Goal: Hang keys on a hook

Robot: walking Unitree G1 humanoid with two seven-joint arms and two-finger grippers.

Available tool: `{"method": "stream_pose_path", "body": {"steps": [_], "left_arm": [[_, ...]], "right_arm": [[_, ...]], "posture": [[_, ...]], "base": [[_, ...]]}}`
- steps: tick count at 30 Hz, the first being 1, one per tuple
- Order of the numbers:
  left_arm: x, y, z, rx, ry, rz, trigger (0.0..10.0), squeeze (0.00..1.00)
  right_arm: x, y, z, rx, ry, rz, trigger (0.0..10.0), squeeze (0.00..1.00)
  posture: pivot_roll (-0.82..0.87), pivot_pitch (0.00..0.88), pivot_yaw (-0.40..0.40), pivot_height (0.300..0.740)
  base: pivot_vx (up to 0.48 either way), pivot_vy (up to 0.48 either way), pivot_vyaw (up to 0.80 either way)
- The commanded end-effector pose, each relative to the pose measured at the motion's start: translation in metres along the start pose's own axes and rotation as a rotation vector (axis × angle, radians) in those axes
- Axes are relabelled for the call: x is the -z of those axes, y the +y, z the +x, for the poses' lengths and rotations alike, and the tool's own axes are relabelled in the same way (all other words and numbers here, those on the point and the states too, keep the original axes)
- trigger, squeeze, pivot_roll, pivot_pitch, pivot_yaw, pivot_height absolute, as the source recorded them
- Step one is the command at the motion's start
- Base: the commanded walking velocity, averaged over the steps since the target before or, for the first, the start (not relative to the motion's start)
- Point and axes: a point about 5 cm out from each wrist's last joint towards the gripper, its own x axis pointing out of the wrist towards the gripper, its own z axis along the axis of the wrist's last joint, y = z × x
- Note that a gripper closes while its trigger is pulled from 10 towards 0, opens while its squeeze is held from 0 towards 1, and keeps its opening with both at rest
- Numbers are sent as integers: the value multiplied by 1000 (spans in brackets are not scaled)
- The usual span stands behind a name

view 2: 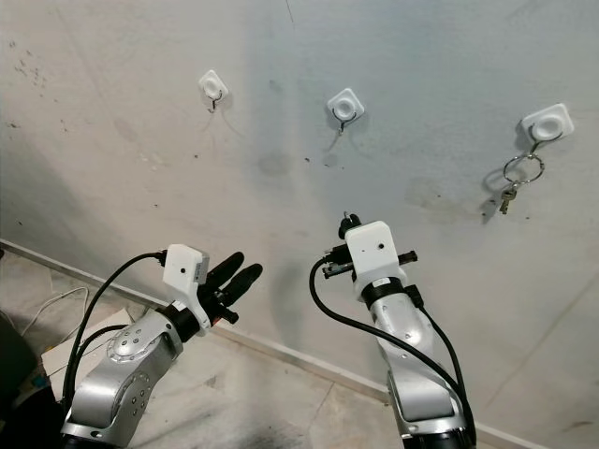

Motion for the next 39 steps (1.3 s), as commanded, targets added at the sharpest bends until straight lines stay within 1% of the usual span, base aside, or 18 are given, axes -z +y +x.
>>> {"method": "stream_pose_path", "body": {"steps": [1,3,4,6,7,9,16,18,21,23,26,27,29,32,39], "left_arm": [[1,2,-4,-5,16,32,10000,0],[1,0,-8,22,25,50,10000,0],[1,0,-8,22,25,50,10000,0],[0,-3,-12,47,32,58,10000,0],[0,-3,-12,47,32,58,10000,0],[1,-5,-14,60,45,78,10000,0],[2,-8,-14,77,49,86,10000,0],[-1,-10,-12,99,32,83,10000,0],[-3,-11,-10,107,24,84,10000,0],[-7,-12,-7,117,2,94,10000,0],[-18,-10,-4,82,-59,118,10000,0],[-18,-10,-4,82,-59,118,10000,0],[-25,-8,-2,54,-95,127,10000,0],[-32,-7,0,36,-128,133,10000,0],[-39,-9,1,38,-161,136,10000,0]], "right_arm": [[-9,2,9,-3,-48,20,10000,0],[-15,3,21,0,-78,31,10000,0],[-15,3,21,0,-78,31,10000,0],[-22,3,31,-7,-107,33,10000,0],[-22,3,31,-7,-107,33,10000,0],[-28,0,40,-2,-128,43,10000,0],[-44,-9,58,11,-193,50,10000,0],[-50,-17,63,16,-212,66,10000,0],[-52,-21,64,20,-222,78,10000,0],[-54,-23,66,18,-228,97,10000,0],[-58,-27,68,11,-244,99,10000,0],[-58,-27,68,11,-244,99,10000,0],[-60,-29,70,-1,-251,110,10000,0],[-61,-26,70,-58,-255,118,10000,0],[-60,-18,71,-132,-251,131,10000,0]], "posture": [[-17,0,97,740],[-12,0,94,740],[-12,0,94,740],[-3,0,90,740],[-3,0,90,740],[12,0,87,740],[7,0,98,740],[0,0,103,740],[0,0,103,740],[-3,0,104,740],[-7,0,103,740],[-7,0,103,740],[-7,0,103,740],[-6,0,100,740],[-4,0,99,740]], "base": [[0,0,0],[0,0,0],[0,0,0],[0,0,0],[0,0,0],[0,0,0],[0,0,0],[0,0,0],[0,0,0],[0,0,0],[0,0,0],[0,0,0],[0,0,0],[0,0,0],[0,0,0]]}}
